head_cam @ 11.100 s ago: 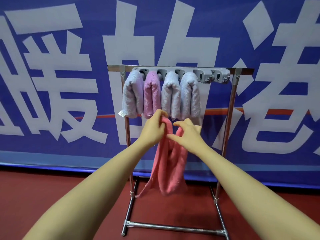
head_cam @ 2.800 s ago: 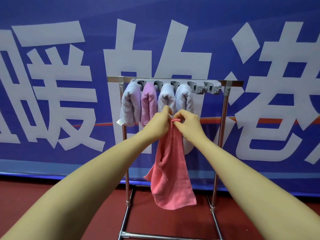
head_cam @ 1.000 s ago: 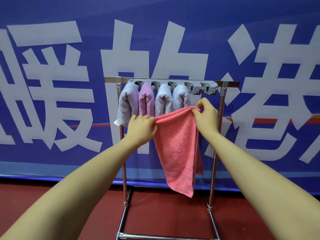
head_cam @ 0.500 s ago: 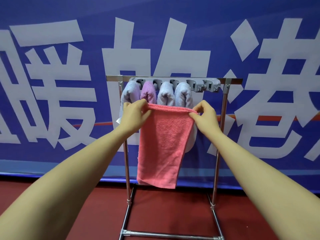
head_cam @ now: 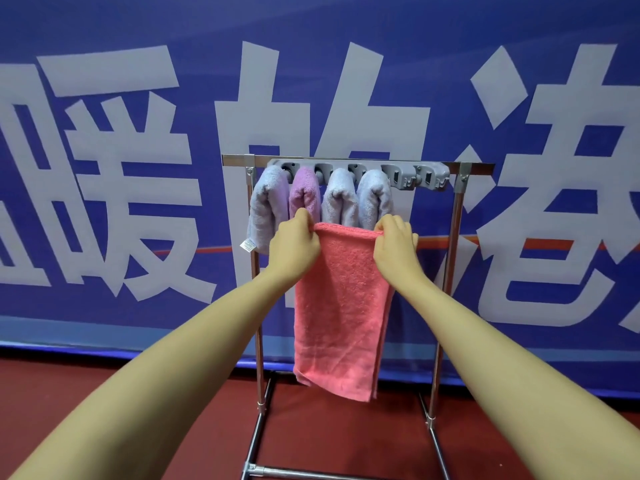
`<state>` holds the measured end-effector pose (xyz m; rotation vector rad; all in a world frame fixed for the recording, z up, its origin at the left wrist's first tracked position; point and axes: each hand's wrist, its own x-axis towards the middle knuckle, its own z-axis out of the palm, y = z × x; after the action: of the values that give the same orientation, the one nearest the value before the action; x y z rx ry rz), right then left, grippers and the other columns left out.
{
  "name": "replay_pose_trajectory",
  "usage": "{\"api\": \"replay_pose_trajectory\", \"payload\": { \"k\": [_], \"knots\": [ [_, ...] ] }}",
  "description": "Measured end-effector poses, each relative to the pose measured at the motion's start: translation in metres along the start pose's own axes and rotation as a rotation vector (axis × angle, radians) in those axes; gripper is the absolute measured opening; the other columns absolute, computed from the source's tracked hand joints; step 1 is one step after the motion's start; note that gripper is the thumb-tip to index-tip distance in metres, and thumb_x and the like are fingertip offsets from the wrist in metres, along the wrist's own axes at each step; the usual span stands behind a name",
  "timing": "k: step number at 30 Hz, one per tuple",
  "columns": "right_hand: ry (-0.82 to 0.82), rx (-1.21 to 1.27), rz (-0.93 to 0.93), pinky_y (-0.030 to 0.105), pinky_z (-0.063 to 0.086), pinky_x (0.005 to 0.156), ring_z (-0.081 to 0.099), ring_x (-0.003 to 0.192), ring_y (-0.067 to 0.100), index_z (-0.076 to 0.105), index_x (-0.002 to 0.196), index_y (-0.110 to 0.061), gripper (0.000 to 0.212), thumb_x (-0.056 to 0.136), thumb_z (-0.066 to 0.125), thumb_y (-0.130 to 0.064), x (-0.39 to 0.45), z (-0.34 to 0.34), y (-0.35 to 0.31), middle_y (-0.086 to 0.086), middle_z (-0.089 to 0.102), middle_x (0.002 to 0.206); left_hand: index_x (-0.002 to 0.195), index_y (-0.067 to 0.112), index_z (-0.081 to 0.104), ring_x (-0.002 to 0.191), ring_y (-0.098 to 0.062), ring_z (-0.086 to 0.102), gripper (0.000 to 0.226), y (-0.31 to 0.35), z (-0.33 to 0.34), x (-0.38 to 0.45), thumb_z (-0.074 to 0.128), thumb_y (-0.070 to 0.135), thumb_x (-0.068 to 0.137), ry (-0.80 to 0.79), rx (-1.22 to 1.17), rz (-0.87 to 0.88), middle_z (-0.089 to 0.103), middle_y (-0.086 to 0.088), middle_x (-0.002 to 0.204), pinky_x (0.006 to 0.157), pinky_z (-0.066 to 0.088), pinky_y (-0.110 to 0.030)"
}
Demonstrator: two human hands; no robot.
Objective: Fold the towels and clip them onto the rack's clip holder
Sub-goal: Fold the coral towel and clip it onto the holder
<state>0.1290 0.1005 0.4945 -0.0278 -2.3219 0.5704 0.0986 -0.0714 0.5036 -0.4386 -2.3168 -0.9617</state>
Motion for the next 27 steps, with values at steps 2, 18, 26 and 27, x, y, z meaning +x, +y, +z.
{"api": "replay_pose_trajectory", "payload": {
  "k": [2, 18, 26, 27],
  "knots": [
    [-0.004, -0.01, 0.002, 0.035, 0.024, 0.081, 0.043, 0.096, 0.026, 0.045, 0.091, -0.011, 0.018, 0.089, 0.029, -0.002, -0.001, 0.002, 0.0, 0.007, 0.046, 0.096, 0.088, 0.006, 0.045, 0.078, -0.034, 0.055, 0.007, 0.005, 0.001, -0.002, 0.04, 0.005, 0.084, -0.003, -0.071, -0.03, 0.06, -0.012, 0.082, 0.067, 0.048, -0.044],
    [0.002, 0.082, -0.03, 0.032, 0.015, 0.082, 0.029, 0.096, 0.013, 0.07, 0.091, -0.037, 0.018, 0.084, 0.06, -0.051, -0.007, 0.0, -0.001, -0.007, 0.034, 0.093, 0.097, 0.007, 0.045, 0.092, -0.029, 0.052, 0.036, -0.001, 0.015, -0.001, 0.052, 0.042, 0.09, -0.07, 0.138, 0.103, 0.048, -0.01, 0.102, 0.074, 0.048, -0.043],
    [0.035, 0.172, -0.051, 0.031, 0.015, 0.078, 0.032, 0.095, 0.017, 0.073, 0.085, -0.028, 0.022, 0.085, 0.061, -0.046, -0.009, 0.003, -0.011, -0.004, 0.037, 0.09, 0.12, 0.019, 0.048, 0.094, -0.032, 0.055, 0.03, 0.012, 0.02, 0.002, 0.047, 0.033, 0.094, -0.027, 0.244, 0.231, 0.06, -0.007, 0.101, 0.08, 0.037, -0.04],
    [0.04, 0.169, -0.043, 0.031, 0.016, 0.079, 0.033, 0.094, 0.017, 0.073, 0.084, -0.028, 0.021, 0.086, 0.061, -0.045, -0.01, 0.005, -0.011, -0.005, 0.036, 0.089, 0.121, 0.019, 0.048, 0.093, -0.032, 0.057, 0.029, 0.014, 0.021, -0.001, 0.043, 0.025, 0.093, -0.091, 0.181, 0.274, 0.064, -0.004, 0.094, 0.082, 0.036, -0.04]
  ]
}}
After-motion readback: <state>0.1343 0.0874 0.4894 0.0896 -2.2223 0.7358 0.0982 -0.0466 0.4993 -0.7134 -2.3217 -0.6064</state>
